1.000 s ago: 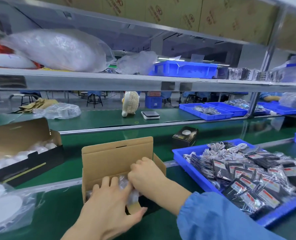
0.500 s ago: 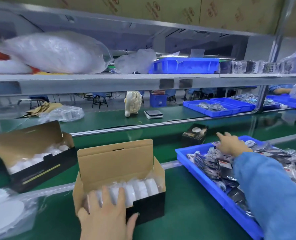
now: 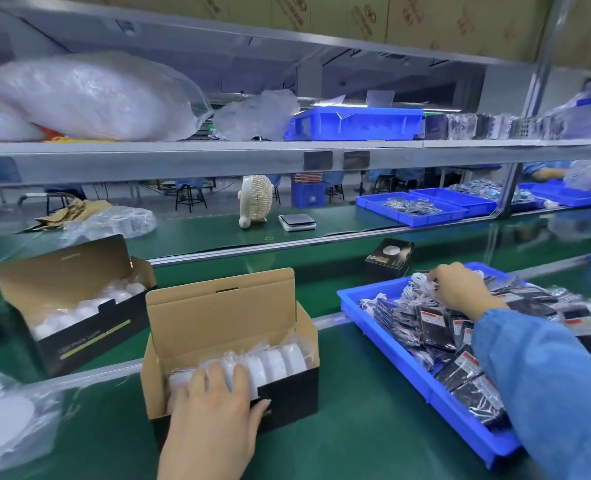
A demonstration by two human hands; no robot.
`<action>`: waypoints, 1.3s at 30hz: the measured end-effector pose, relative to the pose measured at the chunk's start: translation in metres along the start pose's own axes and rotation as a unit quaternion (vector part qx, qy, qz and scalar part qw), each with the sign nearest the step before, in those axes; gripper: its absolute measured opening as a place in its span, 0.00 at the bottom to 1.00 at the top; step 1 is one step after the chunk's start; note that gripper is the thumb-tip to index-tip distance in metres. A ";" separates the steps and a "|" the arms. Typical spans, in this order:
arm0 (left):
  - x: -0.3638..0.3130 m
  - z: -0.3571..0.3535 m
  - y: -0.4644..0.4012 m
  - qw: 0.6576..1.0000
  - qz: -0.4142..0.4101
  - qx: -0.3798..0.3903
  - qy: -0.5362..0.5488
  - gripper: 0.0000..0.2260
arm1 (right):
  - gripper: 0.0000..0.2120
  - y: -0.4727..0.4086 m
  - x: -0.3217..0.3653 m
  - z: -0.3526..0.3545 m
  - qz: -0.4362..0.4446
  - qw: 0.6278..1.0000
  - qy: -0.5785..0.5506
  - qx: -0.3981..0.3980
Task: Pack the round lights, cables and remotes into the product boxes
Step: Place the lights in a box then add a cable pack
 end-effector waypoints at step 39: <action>-0.041 -0.003 -0.052 0.968 -0.202 0.145 0.036 0.21 | 0.10 0.169 0.207 0.071 0.437 0.889 0.089 -0.107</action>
Point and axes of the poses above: each hand's wrist, its own y-axis away from the middle knuckle, its own z-axis out of the back of the hand, x = y × z, the point moved 3 cm from there along -y, towards the middle knuckle, and after that the axes turned 2 degrees about -z, right-handed, at the moved point
